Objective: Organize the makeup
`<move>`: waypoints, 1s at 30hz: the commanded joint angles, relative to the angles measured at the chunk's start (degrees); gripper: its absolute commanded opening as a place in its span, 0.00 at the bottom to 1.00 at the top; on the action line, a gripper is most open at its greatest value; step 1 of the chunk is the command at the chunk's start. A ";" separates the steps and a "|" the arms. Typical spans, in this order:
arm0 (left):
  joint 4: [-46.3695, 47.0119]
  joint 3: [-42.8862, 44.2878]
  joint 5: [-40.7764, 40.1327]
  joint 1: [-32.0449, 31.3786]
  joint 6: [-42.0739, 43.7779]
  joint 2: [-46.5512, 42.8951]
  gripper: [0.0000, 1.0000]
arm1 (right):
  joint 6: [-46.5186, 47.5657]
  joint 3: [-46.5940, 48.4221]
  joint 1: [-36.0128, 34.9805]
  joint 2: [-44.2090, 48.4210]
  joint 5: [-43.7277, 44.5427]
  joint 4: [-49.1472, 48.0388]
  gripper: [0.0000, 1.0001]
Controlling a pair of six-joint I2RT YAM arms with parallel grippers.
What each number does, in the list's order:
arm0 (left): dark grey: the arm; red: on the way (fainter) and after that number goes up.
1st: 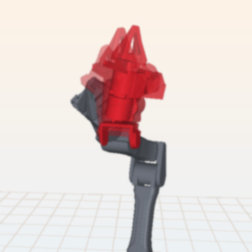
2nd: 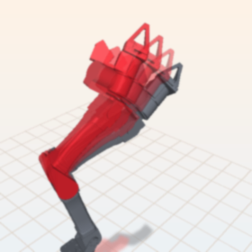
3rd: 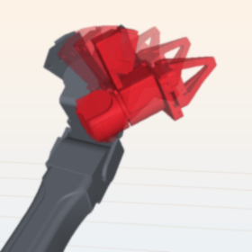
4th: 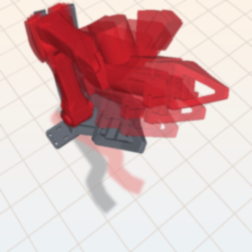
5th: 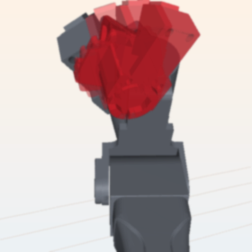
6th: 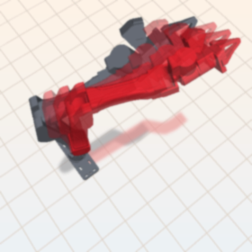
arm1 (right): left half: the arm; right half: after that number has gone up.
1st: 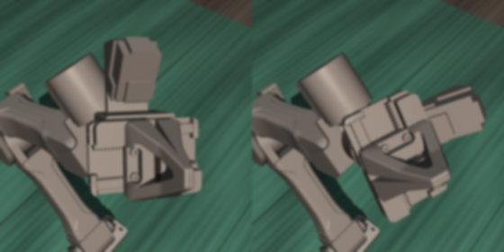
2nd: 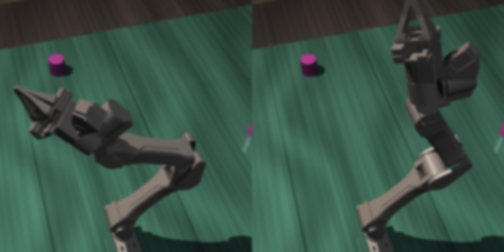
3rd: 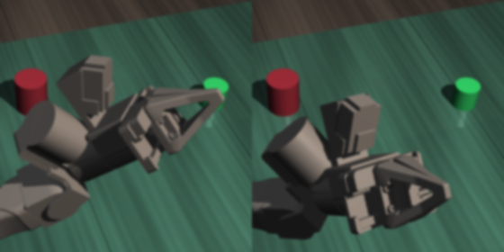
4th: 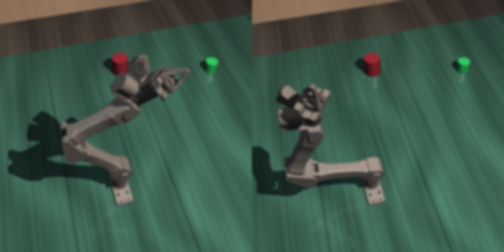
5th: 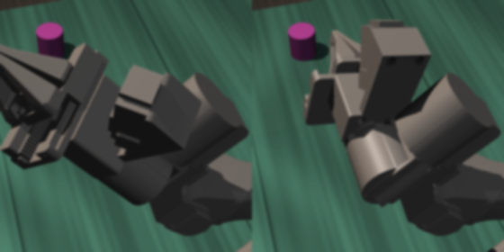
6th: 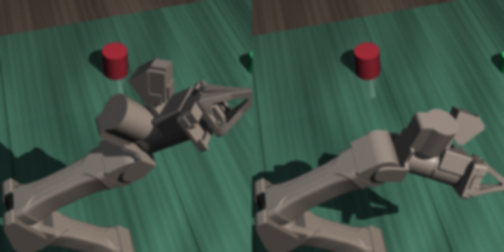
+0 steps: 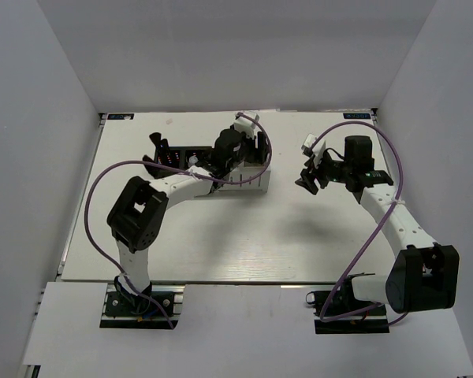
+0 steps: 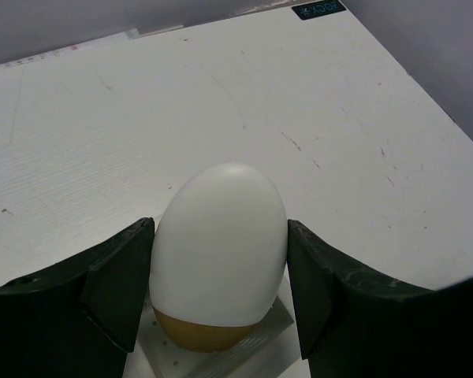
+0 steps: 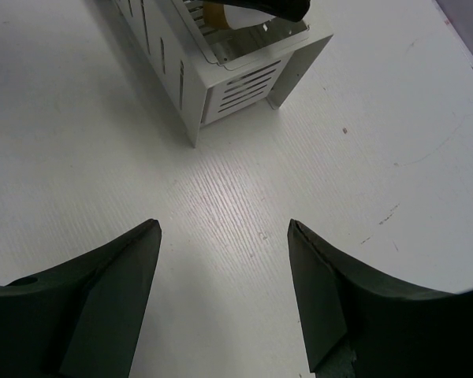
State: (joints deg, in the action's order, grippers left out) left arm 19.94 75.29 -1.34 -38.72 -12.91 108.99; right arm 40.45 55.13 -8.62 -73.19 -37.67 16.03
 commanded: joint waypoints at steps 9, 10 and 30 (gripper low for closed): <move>1.15 3.46 -4.10 0.14 0.95 -0.88 0.59 | -0.46 -0.91 0.27 1.91 -0.39 -1.53 0.72; 0.63 3.72 -4.10 -0.39 1.04 -0.97 0.64 | -0.46 -0.91 0.27 1.91 -0.47 -1.62 0.72; -1.22 5.84 -4.02 -0.92 -0.01 -7.11 0.71 | -0.72 -0.99 0.45 2.17 -0.91 -1.97 0.72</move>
State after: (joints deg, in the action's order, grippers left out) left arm 18.04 79.46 -5.41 -38.92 -12.53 109.60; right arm 40.45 54.48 -8.58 -72.88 -37.67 16.05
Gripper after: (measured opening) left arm 0.766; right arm 0.715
